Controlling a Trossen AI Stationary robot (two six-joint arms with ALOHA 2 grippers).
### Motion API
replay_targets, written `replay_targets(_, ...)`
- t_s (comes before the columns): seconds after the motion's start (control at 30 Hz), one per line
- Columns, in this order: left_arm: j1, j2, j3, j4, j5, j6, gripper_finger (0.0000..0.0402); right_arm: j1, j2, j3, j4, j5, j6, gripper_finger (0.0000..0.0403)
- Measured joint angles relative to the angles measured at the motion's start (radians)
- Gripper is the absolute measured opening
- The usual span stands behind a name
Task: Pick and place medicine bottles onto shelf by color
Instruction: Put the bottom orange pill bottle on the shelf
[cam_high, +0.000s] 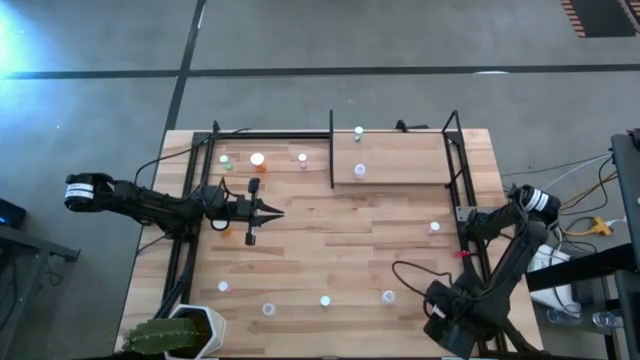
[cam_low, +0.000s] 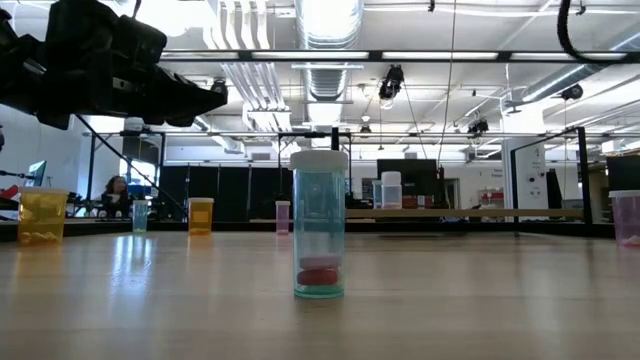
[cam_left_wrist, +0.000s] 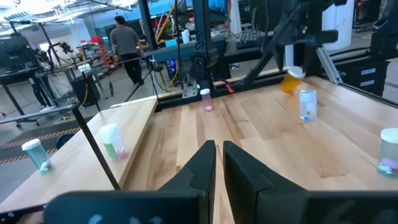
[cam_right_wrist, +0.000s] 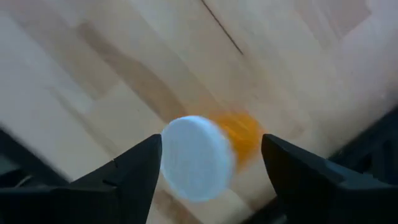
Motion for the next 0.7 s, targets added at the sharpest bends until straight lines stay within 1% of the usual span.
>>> replay_targets(0.13,0.0,0.0,-0.004,0.0,0.0,0.0,0.0013,0.0,0.0,-0.07,0.083,-0.04,-0.008,0.0252)
replay_targets(0.27,0.0,0.0,-0.004,0.0,0.0,0.0,0.0013,0.0,-0.003,-0.102,0.094,-0.075,-0.012,0.023)
replay_targets(0.4,0.0,0.0,-0.003,0.001,-0.001,0.0,0.0013,0.0,-0.012,-0.096,0.094,-0.074,-0.033,0.0211)
replay_targets(0.5,0.0,0.0,0.003,0.003,-0.001,0.002,0.0013,0.0,-0.012,-0.074,0.089,-0.074,-0.082,0.0206)
replay_targets(0.63,0.0,0.0,0.012,0.002,-0.001,0.008,0.0013,0.0,-0.012,-0.036,0.017,-0.076,-0.174,0.0204)
replay_targets(0.7,0.0,0.0,0.014,0.003,-0.001,0.008,0.0013,0.0,-0.012,-0.023,-0.018,-0.107,-0.195,0.0198)
